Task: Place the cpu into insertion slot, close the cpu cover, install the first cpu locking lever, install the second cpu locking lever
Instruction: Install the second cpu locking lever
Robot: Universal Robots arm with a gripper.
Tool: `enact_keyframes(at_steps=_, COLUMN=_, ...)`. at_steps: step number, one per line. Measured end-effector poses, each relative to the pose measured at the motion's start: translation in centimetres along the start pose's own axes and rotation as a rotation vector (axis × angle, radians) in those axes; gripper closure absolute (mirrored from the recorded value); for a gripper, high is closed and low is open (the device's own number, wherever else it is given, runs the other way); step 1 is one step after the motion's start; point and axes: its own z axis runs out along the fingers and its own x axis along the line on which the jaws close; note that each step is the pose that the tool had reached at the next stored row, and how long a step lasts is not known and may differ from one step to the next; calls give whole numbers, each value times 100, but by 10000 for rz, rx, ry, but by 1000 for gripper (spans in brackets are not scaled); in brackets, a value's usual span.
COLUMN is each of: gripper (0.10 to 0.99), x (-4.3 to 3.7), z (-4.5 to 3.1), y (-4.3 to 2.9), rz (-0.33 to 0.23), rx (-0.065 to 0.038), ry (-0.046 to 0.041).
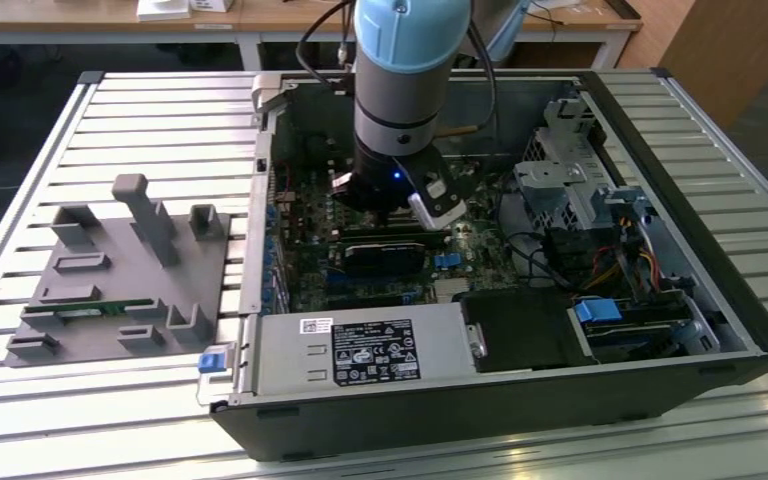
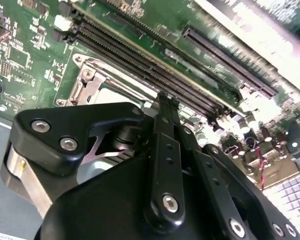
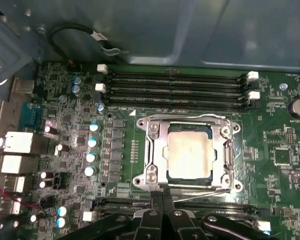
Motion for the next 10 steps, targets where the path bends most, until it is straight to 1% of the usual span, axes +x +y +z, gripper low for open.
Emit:
enact_keyframes(at_steps=3, gripper=980, x=35, z=-7, y=-32, rz=1, rx=-22, ry=-1)
enact_keyframes(at_steps=6, gripper=980, x=76, z=-9, y=-42, rz=0, rx=-84, ry=-2)
enact_keyframes(at_steps=7, gripper=980, x=82, z=-7, y=-44, rz=0, rx=-123, ry=-3)
enact_keyframes(at_steps=10, gripper=980, x=87, z=16, y=-52, rz=0, rx=-283, ry=-7)
